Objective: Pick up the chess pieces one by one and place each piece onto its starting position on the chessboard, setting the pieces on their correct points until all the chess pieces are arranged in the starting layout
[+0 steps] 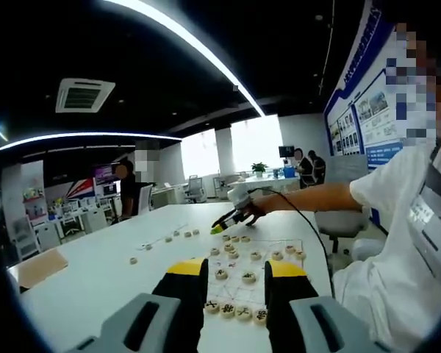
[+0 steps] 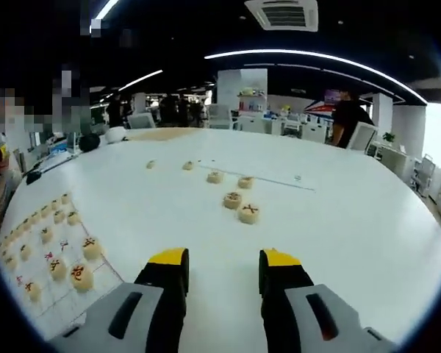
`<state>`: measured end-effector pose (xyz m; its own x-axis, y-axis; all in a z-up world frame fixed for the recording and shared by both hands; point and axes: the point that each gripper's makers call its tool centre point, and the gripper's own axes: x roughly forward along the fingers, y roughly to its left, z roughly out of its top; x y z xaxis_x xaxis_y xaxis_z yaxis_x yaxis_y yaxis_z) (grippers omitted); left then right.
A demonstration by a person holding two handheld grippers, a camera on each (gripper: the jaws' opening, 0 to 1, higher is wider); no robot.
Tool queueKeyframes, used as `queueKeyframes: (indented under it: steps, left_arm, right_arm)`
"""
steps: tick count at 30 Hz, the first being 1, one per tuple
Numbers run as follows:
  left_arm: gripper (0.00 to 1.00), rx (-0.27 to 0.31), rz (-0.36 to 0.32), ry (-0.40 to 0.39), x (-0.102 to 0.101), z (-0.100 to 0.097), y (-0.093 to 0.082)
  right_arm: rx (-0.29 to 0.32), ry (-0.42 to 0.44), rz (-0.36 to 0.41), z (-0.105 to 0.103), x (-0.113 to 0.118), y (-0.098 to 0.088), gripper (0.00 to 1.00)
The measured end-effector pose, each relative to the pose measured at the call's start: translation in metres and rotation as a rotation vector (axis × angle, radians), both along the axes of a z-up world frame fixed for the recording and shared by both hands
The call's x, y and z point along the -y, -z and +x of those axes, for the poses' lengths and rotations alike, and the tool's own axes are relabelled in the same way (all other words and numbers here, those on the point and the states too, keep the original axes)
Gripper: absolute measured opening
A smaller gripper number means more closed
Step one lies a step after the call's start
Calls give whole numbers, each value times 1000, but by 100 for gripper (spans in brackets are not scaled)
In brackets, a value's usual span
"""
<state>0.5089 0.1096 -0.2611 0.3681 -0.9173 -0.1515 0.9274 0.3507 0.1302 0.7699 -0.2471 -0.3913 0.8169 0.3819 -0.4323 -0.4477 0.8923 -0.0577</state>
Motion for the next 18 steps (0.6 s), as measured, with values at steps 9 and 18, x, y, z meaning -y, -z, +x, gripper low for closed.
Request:
queueKeyframes:
  steps: [9,18]
  left_arm:
    - [32,0,11,-2,0,1,1]
    - [32,0,20,-13,-1,6,2]
  right_arm:
    - [-13,72,-90,48,3,9,37]
    - [-25,128,-68,66,8,10,36]
